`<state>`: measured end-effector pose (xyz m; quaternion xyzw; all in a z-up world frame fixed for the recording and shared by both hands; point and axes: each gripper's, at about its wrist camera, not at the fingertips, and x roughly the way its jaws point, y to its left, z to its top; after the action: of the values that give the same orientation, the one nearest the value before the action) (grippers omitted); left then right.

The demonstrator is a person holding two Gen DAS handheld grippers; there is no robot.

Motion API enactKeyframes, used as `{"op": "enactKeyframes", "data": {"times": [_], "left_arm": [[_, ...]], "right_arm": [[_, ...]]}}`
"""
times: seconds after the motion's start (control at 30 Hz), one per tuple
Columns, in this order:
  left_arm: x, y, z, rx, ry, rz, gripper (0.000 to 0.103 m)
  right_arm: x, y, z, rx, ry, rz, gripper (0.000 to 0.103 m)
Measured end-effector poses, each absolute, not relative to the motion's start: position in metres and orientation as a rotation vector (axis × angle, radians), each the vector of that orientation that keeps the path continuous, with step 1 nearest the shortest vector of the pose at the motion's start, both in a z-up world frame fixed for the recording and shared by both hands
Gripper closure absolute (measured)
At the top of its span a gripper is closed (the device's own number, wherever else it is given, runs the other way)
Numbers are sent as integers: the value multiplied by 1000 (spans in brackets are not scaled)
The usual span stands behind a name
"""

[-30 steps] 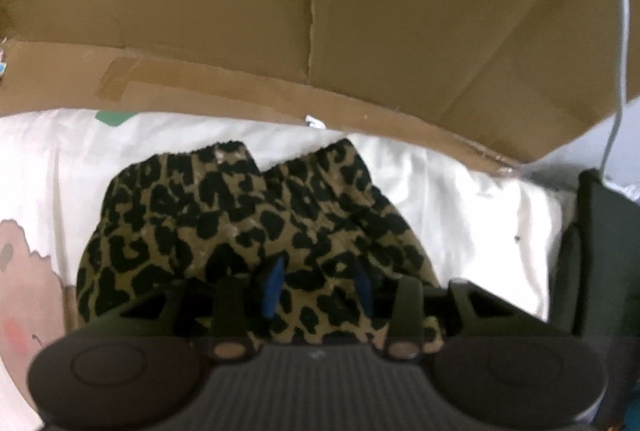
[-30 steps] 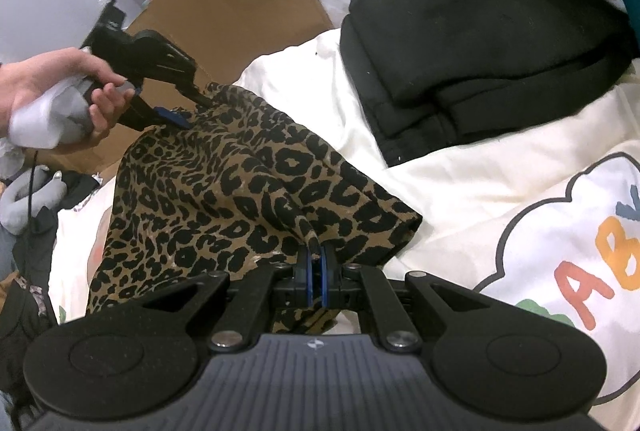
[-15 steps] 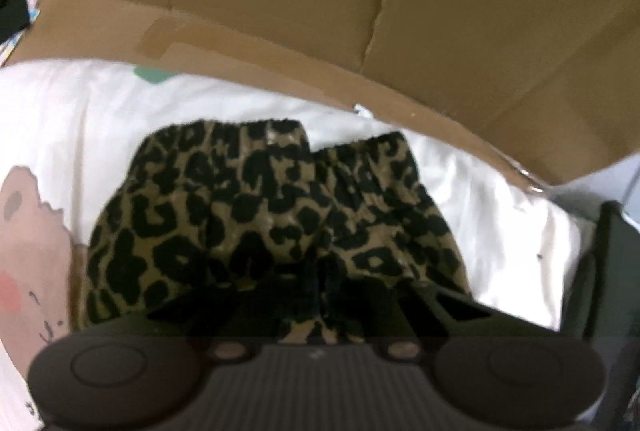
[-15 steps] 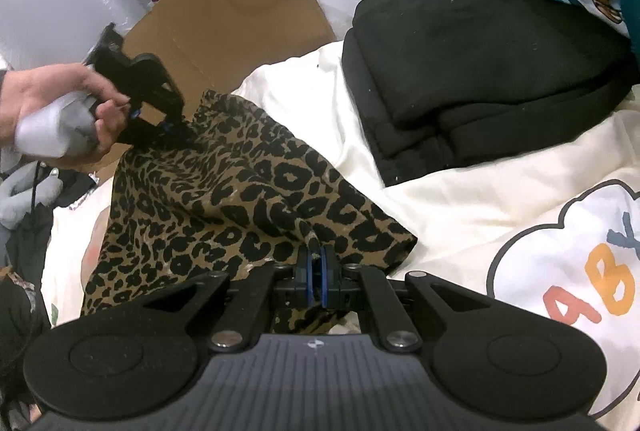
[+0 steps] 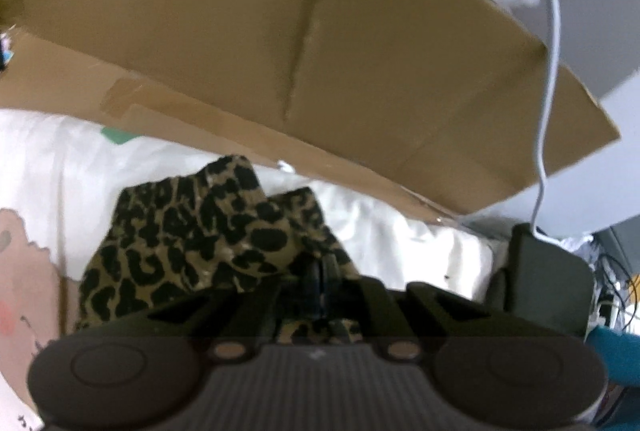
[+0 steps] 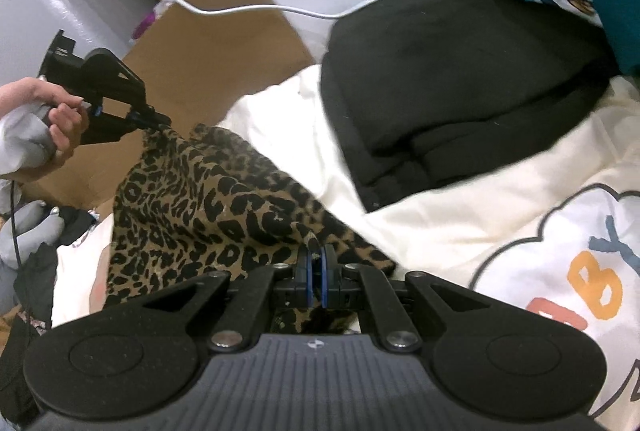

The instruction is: Fold clothes

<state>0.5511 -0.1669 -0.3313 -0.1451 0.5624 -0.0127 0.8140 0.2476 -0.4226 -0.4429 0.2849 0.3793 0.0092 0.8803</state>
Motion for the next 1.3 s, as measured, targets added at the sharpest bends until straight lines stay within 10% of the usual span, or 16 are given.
{"op": "enactKeyframes", "data": {"times": [0.83,0.97,1.1,1.3], "left_arm": [[567,-218,-397,-208,1210,-134,101],[565,-227,-402,-156,1243,-183,85],[555,-222,-378,-169,1234,-263,23],[516,-196,-333,-169,1204,-365,24]], "right_arm": [[255,-440,-473,681,945,-35,100],[250,-446,-472,721,944,-62,83],[238,-445,-465,762,917,-68,65],[220,-435,-464,835,891,-64,57]]}}
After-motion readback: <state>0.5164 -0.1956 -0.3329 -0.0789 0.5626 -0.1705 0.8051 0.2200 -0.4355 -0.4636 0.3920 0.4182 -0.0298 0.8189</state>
